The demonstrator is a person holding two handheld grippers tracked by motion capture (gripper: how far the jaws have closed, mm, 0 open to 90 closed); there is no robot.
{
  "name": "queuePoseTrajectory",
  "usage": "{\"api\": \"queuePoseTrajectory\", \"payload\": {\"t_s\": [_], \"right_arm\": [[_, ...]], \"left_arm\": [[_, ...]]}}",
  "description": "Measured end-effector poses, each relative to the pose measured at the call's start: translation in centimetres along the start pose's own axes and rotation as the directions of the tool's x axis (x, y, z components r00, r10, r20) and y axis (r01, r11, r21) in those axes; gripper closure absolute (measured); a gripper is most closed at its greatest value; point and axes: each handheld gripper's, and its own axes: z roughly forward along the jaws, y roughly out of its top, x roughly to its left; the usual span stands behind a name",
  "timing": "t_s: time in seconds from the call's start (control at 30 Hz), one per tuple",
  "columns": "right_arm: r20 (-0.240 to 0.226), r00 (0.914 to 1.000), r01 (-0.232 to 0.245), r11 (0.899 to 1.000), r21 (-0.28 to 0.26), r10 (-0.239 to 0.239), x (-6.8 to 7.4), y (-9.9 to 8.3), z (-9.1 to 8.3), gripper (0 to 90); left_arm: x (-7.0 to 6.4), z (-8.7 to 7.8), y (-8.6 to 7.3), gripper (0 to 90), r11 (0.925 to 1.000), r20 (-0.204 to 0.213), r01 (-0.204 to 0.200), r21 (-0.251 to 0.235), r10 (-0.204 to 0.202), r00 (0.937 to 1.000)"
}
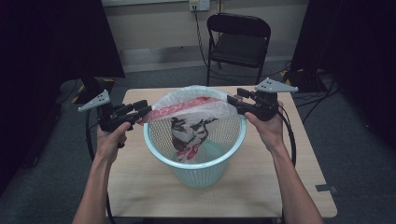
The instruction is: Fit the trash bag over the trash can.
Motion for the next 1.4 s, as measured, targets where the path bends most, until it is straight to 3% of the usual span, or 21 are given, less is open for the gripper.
{"api": "queuePoseTrajectory", "payload": {"t_s": [0.1, 0.17, 0.23, 0.37, 0.47, 0.57, 0.63, 0.67, 0.77, 0.83, 0.87, 0.97, 1.03, 1.1, 1.23, 1.3, 1.4], "right_arm": [[-0.010, 0.9999, 0.003, 1.000, 0.002, -0.002, 0.6, -0.3, -0.9, 47.1], [-0.013, 0.9999, 0.006, 1.000, 0.006, -0.006, 0.9, -0.4, -1.6, 46.6], [-0.024, 0.9997, -0.001, 1.000, 0.005, 0.001, 1.1, -0.8, -2.3, 46.0], [-0.048, 0.9983, -0.033, 0.999, -0.001, 0.033, 1.8, -1.7, -3.5, 44.4], [-0.064, 0.9975, -0.028, 1.000, 0.011, 0.029, 2.2, -1.7, -3.4, 45.4], [-0.075, 0.9970, -0.017, 0.999, 0.036, 0.020, 2.4, -1.6, -2.4, 46.7], [-0.062, 0.9980, -0.005, 0.999, 0.043, 0.008, 2.4, -1.3, -1.9, 53.1], [-0.065, 0.9978, 0.009, 0.999, 0.049, -0.005, 2.2, -1.1, -1.6, 55.1], [-0.111, 0.9937, 0.023, 0.997, 0.070, -0.015, 1.5, -0.6, -0.4, 56.9], [-0.127, 0.9916, 0.036, 0.996, 0.078, -0.026, 1.0, -0.3, 0.2, 57.4], [-0.127, 0.9914, 0.040, 0.996, 0.082, -0.030, 0.8, -0.2, 0.6, 57.8], [-0.137, 0.9903, 0.036, 0.996, 0.085, -0.024, 0.2, 0.1, 1.3, 55.6], [-0.119, 0.9925, 0.040, 0.996, 0.085, -0.029, 0.3, 0.1, 1.3, 54.5], [-0.094, 0.9946, 0.051, 0.996, 0.075, -0.044, 0.7, 0.0, 0.7, 51.4], [-0.053, 0.9964, 0.068, 0.996, 0.049, -0.065, 1.8, -0.5, -0.8, 48.0], [-0.059, 0.9957, 0.074, 0.996, 0.042, -0.072, 2.3, -0.9, -1.5, 54.0], [-0.046, 0.9974, 0.056, 0.998, 0.028, -0.055, 2.8, -1.3, -2.4, 53.6]], "left_arm": [[-1.3, -0.7, -0.1, 55.5, 0.9989, 0.005, -0.042, 0.020, 0.042, 0.9991], [-1.9, -0.9, -0.2, 55.5, 0.9985, 0.021, -0.048, 0.025, 0.048, 0.9986], [-2.5, -1.3, -0.2, 55.0, 0.9969, 0.015, -0.071, 0.035, 0.070, 0.9974], [-3.8, -2.1, -0.6, 51.6, 0.9966, -0.008, -0.078, 0.027, 0.078, 0.9969], [-4.3, -2.8, -0.8, 50.5, 0.9972, -0.007, -0.070, 0.029, 0.070, 0.9975], [-4.6, -3.3, -0.3, 50.8, 0.9936, 0.003, -0.095, 0.062, 0.095, 0.9955], [-4.1, -3.5, 0.3, 51.5, 0.9961, 0.029, -0.082, 0.032, 0.081, 0.9963], [-3.9, -3.4, 0.6, 51.0, 0.9963, 0.021, -0.081, 0.027, 0.081, 0.9965], [-2.2, -2.6, 1.8, 51.0, 0.9975, 0.039, -0.065, 0.028, 0.064, 0.9972], [-1.3, -2.0, 2.1, 51.9, 0.9976, 0.006, -0.065, 0.023, 0.065, 0.9979], [-0.8, -1.4, 2.2, 52.4, 0.9968, 0.000, -0.068, 0.042, 0.068, 0.9977], [0.2, 0.3, 1.5, 51.9, 0.9967, 0.024, -0.029, 0.076, 0.028, 0.9993], [0.0, 0.5, 1.0, 54.4, 0.9956, 0.005, -0.038, 0.085, 0.038, 0.9993], [-0.1, 0.1, 0.6, 57.0, 0.9980, 0.000, -0.010, 0.062, 0.010, 0.9999], [-0.9, -1.0, 0.2, 58.7, 0.9988, -0.002, -0.023, 0.042, 0.023, 0.9997], [-1.5, -1.5, 0.1, 60.1, 0.9987, 0.004, -0.025, 0.043, 0.025, 0.9997], [-2.6, -2.2, -0.4, 60.4, 0.9992, 0.006, -0.033, 0.024, 0.033, 0.9995]]}}
